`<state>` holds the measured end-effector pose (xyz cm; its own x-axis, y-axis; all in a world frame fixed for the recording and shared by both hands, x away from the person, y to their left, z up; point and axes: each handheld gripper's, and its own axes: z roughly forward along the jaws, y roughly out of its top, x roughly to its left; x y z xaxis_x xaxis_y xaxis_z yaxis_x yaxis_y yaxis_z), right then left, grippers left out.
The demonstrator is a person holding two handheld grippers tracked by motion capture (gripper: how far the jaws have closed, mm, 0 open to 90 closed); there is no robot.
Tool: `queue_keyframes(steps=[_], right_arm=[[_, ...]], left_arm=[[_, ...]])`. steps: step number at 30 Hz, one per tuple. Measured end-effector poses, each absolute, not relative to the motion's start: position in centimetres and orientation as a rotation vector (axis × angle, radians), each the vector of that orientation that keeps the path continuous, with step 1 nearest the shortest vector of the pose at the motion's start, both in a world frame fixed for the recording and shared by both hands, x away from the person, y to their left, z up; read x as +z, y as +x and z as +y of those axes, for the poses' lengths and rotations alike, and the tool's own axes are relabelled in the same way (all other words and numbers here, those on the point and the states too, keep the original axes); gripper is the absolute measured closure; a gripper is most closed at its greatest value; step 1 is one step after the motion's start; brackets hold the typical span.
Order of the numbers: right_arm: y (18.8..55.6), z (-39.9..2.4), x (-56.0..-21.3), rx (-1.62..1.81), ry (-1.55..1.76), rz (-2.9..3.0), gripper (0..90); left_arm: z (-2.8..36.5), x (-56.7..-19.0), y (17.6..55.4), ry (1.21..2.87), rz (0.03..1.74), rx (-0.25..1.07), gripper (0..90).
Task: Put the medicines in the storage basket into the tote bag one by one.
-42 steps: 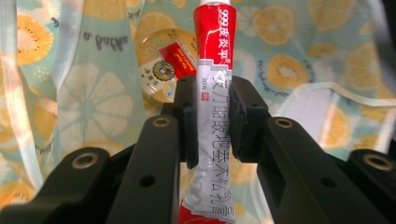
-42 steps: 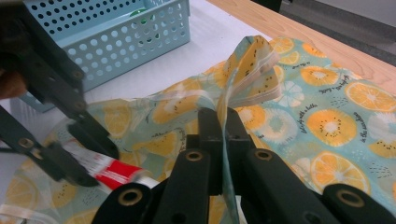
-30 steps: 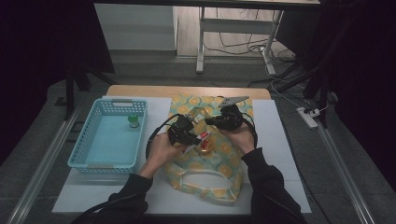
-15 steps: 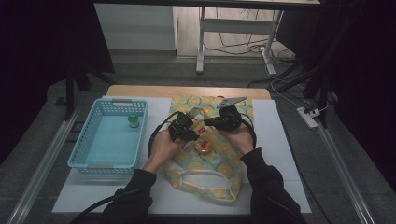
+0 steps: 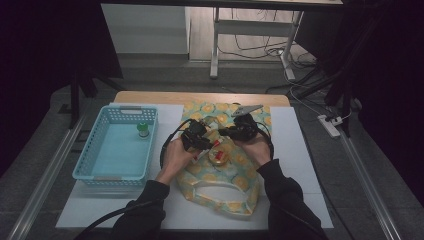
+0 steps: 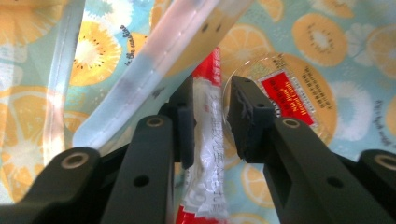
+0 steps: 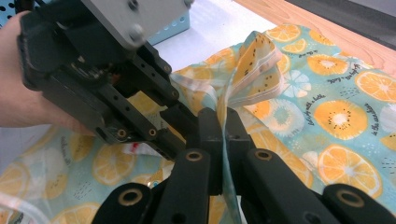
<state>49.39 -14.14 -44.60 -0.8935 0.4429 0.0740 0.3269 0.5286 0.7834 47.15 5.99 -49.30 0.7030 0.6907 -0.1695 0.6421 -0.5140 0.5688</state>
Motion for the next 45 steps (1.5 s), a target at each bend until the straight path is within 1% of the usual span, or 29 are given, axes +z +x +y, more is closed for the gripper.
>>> queue_keyframes(steps=[4,9,15,21,24,29,32,41,45], right_arm=[[49.3,-14.1,-44.5,1.305,0.663,2.626,90.0],[49.3,-14.2,-44.5,1.309,0.662,2.621,90.0],[49.4,-14.3,-44.4,1.314,0.669,2.617,90.0],[49.4,-14.3,-44.4,1.312,0.663,2.617,90.0],[49.3,-14.3,-44.4,1.312,0.663,2.617,90.0],[49.3,-14.3,-44.3,1.316,0.667,2.611,90.0],[49.3,-14.3,-44.2,1.320,0.663,2.609,90.0],[49.3,-14.3,-44.2,1.316,0.664,2.612,90.0],[49.3,-14.3,-44.3,1.315,0.661,2.614,90.0]], left_arm=[[6.1,-48.7,46.8,2.285,0.995,0.099,64.9],[6.3,-48.0,46.1,2.277,0.960,0.087,57.6],[7.0,-47.1,45.0,2.238,0.903,0.070,45.8],[8.2,-45.7,44.1,2.193,0.893,0.059,34.4],[8.9,-45.3,43.7,2.178,0.898,0.065,30.3],[10.2,-45.0,43.5,2.151,0.933,0.052,26.0],[10.9,-45.0,43.3,2.150,0.957,0.070,23.4],[13.6,-44.1,42.9,2.106,0.977,0.101,15.3],[15.2,-43.9,42.8,2.082,0.981,0.094,11.1]])
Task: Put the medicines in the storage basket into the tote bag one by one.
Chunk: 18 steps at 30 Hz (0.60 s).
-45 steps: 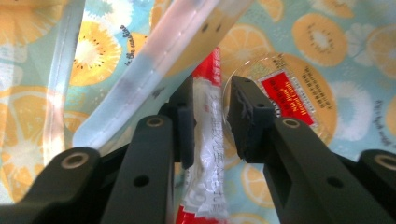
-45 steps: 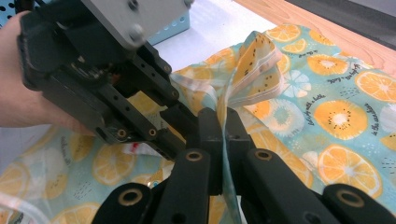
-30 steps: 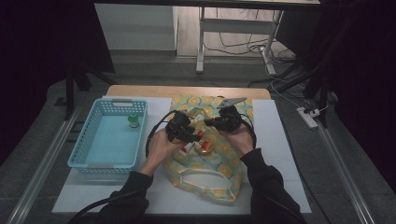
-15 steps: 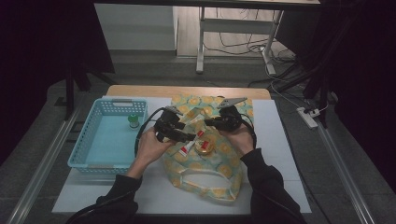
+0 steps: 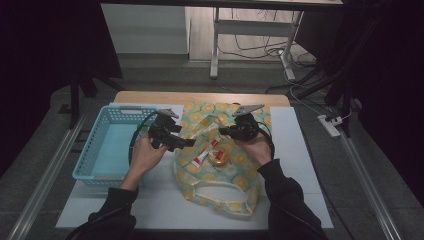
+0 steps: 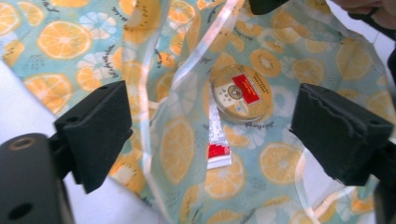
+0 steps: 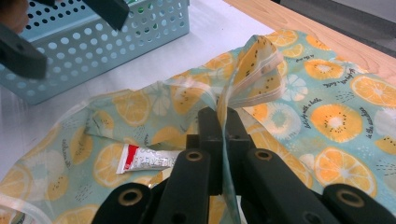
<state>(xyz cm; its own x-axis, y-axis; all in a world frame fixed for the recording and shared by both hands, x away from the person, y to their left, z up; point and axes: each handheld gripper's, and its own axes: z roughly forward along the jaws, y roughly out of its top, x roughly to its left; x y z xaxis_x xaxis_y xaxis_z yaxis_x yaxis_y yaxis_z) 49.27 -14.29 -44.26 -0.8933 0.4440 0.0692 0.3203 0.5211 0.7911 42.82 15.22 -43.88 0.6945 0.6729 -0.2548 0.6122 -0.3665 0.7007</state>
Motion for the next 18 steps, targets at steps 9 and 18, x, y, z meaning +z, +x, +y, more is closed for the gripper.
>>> queue_keyframes(steps=[9,18], right_arm=[[49.3,-14.3,-44.3,1.311,0.664,2.614,90.0],[49.3,-14.2,-44.5,1.306,0.666,2.619,90.0]], left_arm=[[19.4,-43.5,42.5,2.043,1.047,0.177,4.1],[22.7,-43.8,42.4,2.055,1.106,0.268,0.3]])
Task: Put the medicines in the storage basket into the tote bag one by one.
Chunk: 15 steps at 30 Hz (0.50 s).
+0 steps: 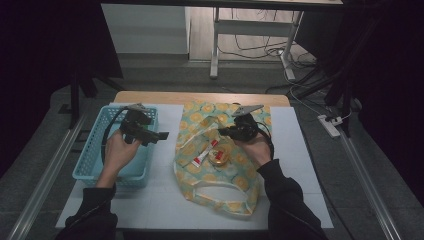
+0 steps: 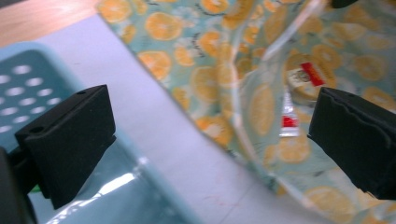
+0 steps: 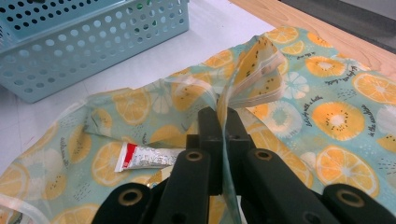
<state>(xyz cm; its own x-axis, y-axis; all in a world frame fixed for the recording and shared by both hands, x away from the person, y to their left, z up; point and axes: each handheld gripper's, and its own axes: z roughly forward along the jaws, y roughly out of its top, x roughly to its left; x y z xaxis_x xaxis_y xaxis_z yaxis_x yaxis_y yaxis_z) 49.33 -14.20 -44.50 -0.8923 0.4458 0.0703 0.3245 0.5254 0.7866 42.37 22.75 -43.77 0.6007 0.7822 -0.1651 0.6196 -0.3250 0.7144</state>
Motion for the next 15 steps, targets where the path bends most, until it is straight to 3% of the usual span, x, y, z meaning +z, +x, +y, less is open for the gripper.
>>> queue_keyframes(steps=[15], right_arm=[[49.4,-14.3,-44.5,1.311,0.666,2.618,90.0]], left_arm=[[26.8,-45.5,43.5,2.085,1.255,0.374,0.0]])
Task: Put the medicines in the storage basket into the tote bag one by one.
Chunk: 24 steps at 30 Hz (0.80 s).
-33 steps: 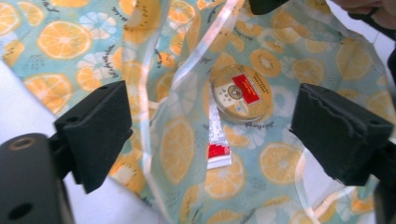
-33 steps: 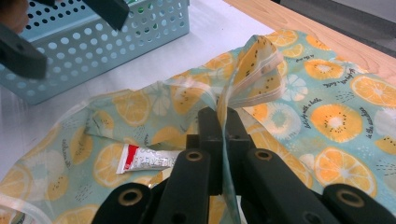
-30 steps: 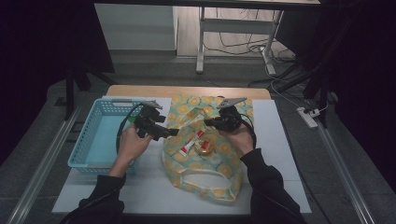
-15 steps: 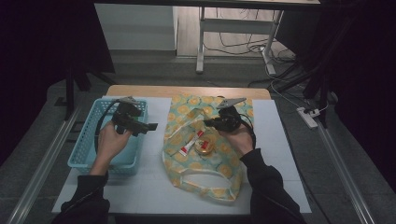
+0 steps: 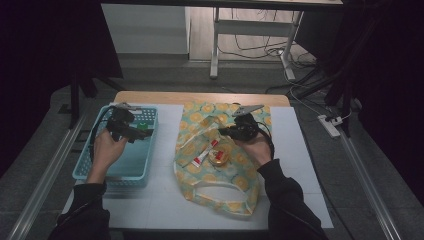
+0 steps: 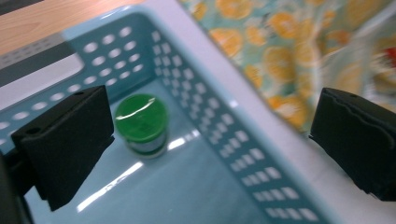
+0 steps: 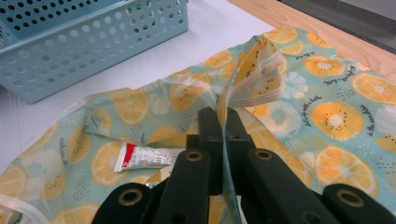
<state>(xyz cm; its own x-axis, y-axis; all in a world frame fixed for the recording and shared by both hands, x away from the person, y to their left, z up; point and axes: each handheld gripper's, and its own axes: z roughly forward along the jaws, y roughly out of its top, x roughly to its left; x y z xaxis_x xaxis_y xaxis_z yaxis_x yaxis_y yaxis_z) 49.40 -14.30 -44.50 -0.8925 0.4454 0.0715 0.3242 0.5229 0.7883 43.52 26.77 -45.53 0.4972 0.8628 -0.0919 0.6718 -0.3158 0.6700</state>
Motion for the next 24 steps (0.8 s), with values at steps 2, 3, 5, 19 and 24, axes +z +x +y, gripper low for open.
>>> queue_keyframes(steps=[2,3,5,19,24], right_arm=[[49.4,-14.3,-44.5,1.310,0.666,2.618,90.0],[49.4,-14.3,-44.5,1.310,0.665,2.618,90.0],[49.4,-14.3,-44.5,1.311,0.667,2.618,90.0],[49.4,-14.3,-44.4,1.316,0.659,2.618,90.0],[49.4,-14.3,-44.4,1.320,0.657,2.615,90.0]], left_arm=[[27.0,-45.9,43.8,2.088,1.277,0.373,0.0],[27.1,-46.1,44.0,2.089,1.289,0.373,0.0],[27.3,-46.4,44.3,2.087,1.313,0.373,0.0],[27.5,-48.4,46.8,2.161,1.381,0.345,0.0],[27.6,-48.9,47.4,2.159,1.401,0.312,2.8]])
